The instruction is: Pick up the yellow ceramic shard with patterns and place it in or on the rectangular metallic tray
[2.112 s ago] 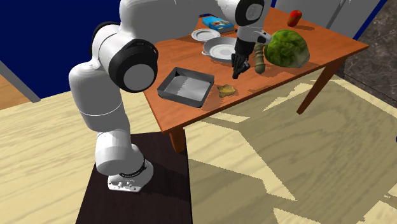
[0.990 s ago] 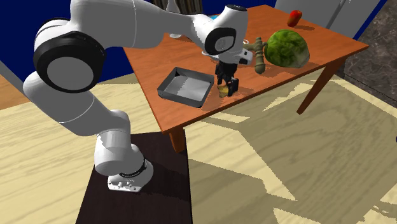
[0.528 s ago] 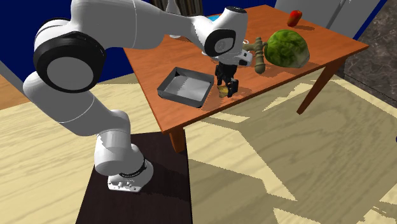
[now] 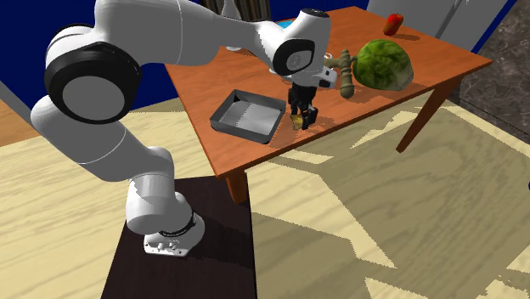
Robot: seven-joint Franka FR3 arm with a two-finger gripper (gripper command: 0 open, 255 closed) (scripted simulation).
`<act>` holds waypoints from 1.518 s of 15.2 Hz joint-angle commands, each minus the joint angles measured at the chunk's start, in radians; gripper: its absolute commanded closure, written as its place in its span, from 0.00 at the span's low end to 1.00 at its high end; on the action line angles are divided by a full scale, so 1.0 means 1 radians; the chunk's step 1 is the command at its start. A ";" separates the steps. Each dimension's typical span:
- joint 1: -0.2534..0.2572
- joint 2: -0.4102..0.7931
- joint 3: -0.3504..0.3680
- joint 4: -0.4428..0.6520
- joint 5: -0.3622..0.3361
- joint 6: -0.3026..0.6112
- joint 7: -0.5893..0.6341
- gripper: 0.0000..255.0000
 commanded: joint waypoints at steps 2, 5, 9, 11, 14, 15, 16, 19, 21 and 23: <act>0.000 0.000 0.000 0.000 0.000 0.000 0.000 1.00; 0.000 -0.005 -0.001 0.022 0.001 -0.027 -0.001 1.00; -0.001 -0.012 -0.003 0.069 0.002 -0.080 -0.002 1.00; -0.002 -0.014 -0.004 0.094 0.002 -0.107 -0.002 1.00; -0.002 -0.015 -0.005 0.133 0.001 -0.148 -0.003 1.00; -0.003 -0.015 -0.006 0.146 0.001 -0.161 -0.002 1.00; -0.003 -0.015 -0.006 0.160 0.001 -0.174 -0.002 1.00; -0.003 -0.013 -0.007 0.202 0.000 -0.215 -0.002 1.00; -0.004 -0.011 -0.007 0.232 -0.001 -0.242 -0.001 1.00; -0.004 -0.007 -0.007 0.262 -0.002 -0.269 -0.001 1.00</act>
